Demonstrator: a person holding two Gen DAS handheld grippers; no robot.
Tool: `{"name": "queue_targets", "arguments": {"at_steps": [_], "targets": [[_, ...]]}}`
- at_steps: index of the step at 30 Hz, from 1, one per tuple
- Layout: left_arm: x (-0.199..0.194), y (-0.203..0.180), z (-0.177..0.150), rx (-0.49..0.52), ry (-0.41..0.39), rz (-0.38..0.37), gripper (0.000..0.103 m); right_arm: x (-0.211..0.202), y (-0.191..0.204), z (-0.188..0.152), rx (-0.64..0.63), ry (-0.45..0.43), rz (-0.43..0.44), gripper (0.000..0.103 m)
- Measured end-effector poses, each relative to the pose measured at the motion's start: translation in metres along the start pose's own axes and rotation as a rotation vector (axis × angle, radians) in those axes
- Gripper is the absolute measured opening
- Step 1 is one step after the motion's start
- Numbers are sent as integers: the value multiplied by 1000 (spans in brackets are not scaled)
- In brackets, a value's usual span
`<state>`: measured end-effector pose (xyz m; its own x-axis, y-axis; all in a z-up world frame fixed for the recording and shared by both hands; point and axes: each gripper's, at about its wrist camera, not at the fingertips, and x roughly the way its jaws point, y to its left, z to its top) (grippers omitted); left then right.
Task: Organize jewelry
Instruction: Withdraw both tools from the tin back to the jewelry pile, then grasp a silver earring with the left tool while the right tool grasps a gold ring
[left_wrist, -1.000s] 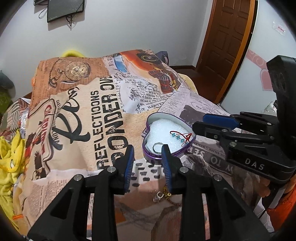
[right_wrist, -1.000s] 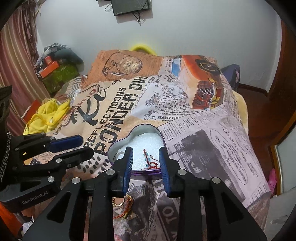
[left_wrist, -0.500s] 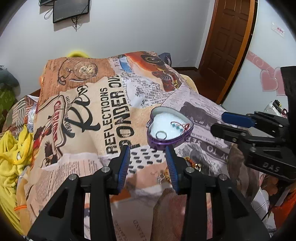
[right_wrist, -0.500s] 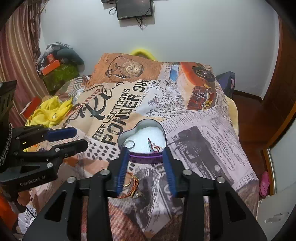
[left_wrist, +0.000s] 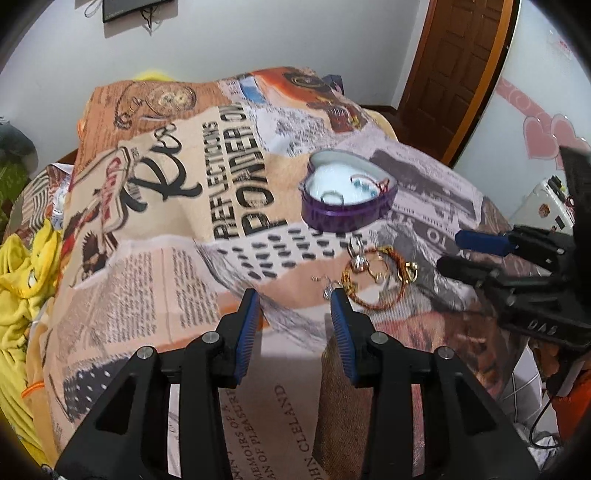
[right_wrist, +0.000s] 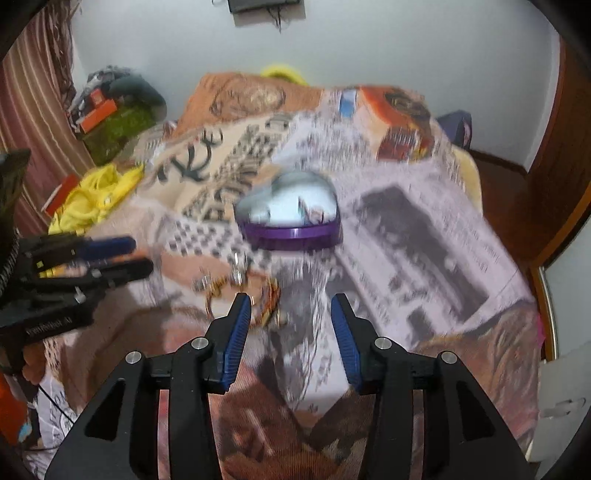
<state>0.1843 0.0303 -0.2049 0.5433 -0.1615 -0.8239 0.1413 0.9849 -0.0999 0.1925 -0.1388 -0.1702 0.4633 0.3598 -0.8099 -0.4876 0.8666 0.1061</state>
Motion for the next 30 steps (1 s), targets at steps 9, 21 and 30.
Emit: {"name": "queue_targets", "arguments": {"at_steps": [9, 21, 30], "targets": [[17, -15, -6, 62, 28, -19, 39, 17, 5, -23, -42, 67, -15, 41], [42, -19, -3, 59, 39, -22, 35, 25, 4, -19, -46, 39, 19, 41], [49, -22, -3, 74, 40, -31, 20, 31, 7, -18, -94, 16, 20, 42]]}}
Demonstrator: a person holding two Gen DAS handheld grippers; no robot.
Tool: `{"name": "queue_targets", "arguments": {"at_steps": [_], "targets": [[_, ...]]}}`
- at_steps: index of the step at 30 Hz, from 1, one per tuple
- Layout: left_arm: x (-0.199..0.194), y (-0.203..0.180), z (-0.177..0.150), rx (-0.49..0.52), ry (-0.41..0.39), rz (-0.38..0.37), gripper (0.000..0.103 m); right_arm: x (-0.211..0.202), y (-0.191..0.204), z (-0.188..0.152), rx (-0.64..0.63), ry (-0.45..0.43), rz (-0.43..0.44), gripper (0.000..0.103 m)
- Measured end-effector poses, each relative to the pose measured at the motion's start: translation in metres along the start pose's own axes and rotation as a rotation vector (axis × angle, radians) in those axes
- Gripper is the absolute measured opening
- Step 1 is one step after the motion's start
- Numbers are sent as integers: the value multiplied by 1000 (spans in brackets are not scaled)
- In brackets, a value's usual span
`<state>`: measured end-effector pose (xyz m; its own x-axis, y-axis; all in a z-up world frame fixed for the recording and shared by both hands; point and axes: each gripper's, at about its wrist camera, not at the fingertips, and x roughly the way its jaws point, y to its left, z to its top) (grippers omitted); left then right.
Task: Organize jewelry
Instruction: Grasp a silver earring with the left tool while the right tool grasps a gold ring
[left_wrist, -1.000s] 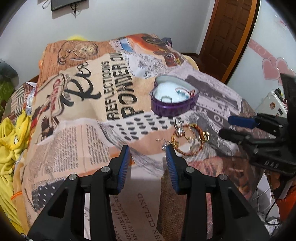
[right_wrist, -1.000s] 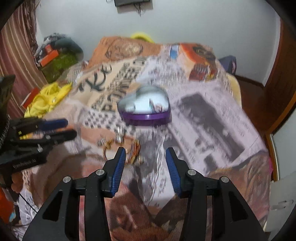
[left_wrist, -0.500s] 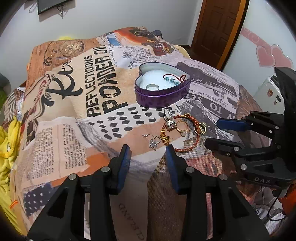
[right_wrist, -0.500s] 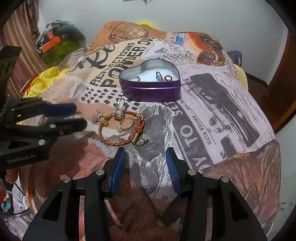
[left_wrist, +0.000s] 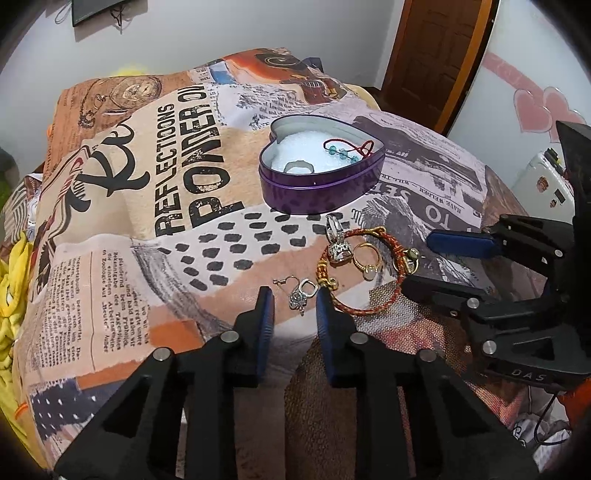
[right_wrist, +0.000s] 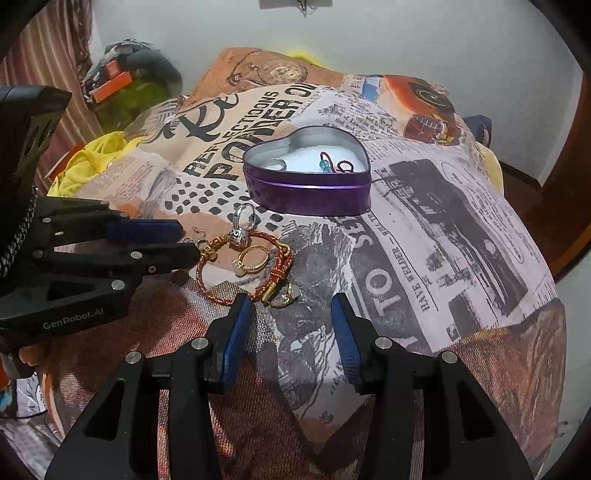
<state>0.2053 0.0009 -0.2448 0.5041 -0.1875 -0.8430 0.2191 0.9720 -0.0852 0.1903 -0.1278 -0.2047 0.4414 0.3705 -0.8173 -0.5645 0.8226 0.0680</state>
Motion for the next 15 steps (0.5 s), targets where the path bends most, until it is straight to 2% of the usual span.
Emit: {"name": "queue_targets", "arguments": {"at_steps": [3, 7, 10, 12, 15], "targets": [[1, 1, 0, -10, -2, -7, 12, 3, 0, 2, -8, -6, 5, 42], [1, 5, 0, -30, -6, -29, 8, 5, 7, 2, -47, -16, -10, 41], [0, 5, 1, -35, -7, -32, 8, 5, 10, 1, -60, -18, -1, 32], [-2, 5, 0, -34, -9, -27, 8, 5, 10, 2, -59, -13, -7, 18], [-6, 3, -2, -37, -12, -27, 8, 5, 8, 3, -40, -8, -4, 18]]}}
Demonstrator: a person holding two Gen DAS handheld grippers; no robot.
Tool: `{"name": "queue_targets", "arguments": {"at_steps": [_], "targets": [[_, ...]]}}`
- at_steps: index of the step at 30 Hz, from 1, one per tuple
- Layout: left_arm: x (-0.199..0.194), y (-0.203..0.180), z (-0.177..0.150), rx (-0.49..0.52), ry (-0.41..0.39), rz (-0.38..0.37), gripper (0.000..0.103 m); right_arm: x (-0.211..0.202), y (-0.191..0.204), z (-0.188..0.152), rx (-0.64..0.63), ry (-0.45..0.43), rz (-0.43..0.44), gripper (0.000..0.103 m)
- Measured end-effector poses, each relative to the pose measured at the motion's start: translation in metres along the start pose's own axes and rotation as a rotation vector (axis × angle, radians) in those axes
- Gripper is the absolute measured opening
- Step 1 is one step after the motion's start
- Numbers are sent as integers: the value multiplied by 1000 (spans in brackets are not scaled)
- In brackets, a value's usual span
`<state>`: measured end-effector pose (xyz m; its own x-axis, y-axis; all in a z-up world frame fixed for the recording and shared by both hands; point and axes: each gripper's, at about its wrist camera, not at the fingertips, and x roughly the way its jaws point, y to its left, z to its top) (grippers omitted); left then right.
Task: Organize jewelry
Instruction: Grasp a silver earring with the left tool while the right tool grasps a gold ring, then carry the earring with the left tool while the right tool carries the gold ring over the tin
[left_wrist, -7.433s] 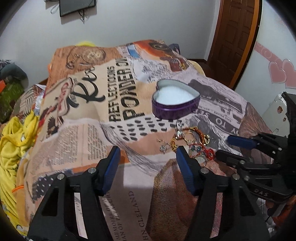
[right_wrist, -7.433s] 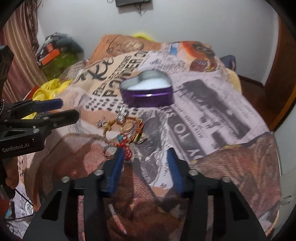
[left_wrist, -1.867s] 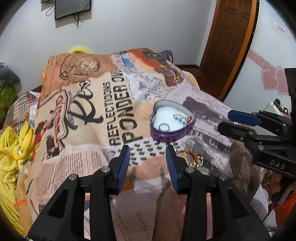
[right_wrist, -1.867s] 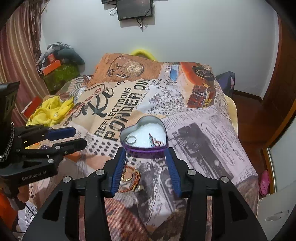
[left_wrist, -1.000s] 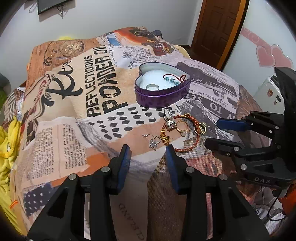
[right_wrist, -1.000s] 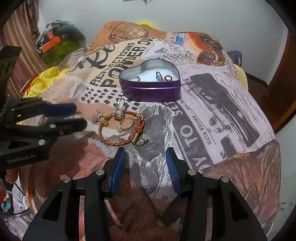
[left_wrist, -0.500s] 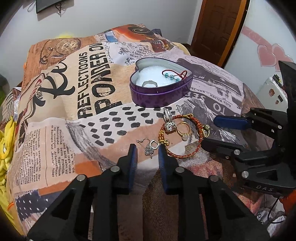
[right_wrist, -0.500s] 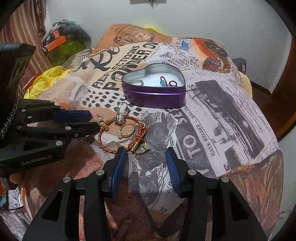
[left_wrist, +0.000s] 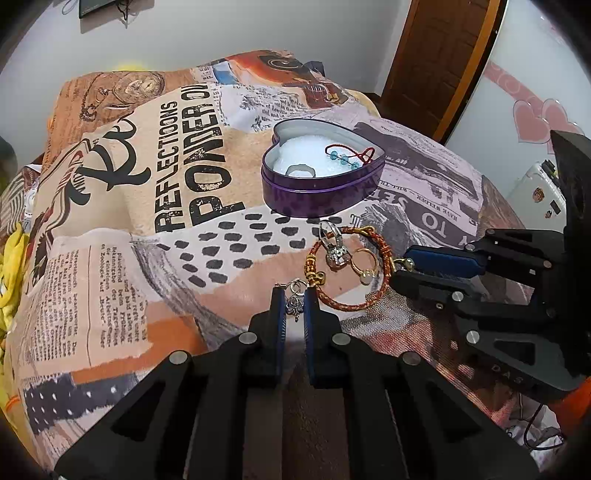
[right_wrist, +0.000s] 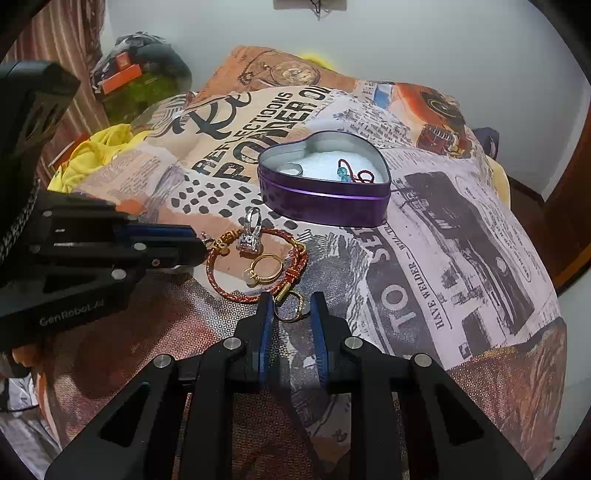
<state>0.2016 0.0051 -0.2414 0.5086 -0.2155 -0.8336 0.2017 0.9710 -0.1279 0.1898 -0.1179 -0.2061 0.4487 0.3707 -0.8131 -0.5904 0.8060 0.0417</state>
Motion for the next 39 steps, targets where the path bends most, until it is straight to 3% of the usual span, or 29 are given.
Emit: {"name": "queue_targets", "arguments": {"at_steps": [14, 30, 39], "targets": [[-32, -8, 0, 9, -52, 19, 8, -25, -12, -9, 64, -11, -38, 18], [-76, -21, 27, 45, -182, 55, 8, -73, -20, 18, 97, -156, -74, 18], [-84, -23, 52, 55, -241, 56, 8, -80, -28, 35, 109, -220, -80, 18]]}}
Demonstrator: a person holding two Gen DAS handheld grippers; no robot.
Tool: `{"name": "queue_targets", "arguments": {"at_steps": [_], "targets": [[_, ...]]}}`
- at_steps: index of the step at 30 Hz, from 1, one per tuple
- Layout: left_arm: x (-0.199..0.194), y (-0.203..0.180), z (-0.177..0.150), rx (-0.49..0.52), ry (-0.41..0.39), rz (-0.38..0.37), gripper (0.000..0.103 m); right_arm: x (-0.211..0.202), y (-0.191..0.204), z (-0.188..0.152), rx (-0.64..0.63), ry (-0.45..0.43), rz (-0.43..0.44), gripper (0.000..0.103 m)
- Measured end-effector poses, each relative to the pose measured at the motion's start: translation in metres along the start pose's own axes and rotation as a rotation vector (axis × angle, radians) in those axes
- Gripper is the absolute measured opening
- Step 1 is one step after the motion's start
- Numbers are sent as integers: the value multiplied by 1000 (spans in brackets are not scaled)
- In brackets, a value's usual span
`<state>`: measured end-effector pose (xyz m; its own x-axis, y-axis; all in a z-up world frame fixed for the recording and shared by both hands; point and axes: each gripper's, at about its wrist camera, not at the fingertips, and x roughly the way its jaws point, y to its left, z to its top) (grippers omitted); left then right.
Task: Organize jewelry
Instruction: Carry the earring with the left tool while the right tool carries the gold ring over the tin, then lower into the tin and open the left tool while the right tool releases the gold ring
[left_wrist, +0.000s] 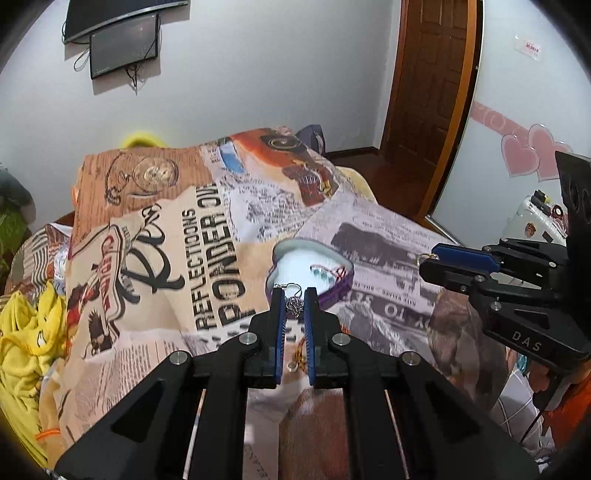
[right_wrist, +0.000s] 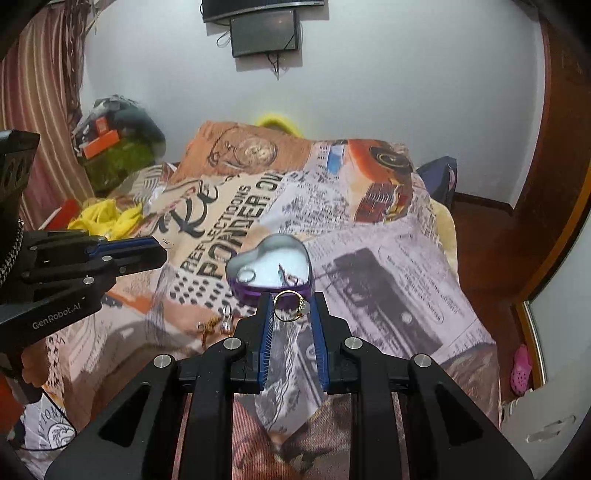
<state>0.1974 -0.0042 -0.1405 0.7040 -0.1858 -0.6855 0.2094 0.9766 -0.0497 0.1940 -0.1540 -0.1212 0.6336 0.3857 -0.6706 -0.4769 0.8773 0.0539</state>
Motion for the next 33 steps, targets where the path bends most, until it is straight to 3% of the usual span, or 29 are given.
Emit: {"name": "queue_targets", "arguments": {"at_steps": [16, 33], "targets": [[29, 3, 24, -19, -24, -23, 8, 14, -4, 24, 15, -49, 27, 18], [82, 17, 27, -49, 49, -49, 8, 67, -16, 31, 34, 29, 68, 18]]}}
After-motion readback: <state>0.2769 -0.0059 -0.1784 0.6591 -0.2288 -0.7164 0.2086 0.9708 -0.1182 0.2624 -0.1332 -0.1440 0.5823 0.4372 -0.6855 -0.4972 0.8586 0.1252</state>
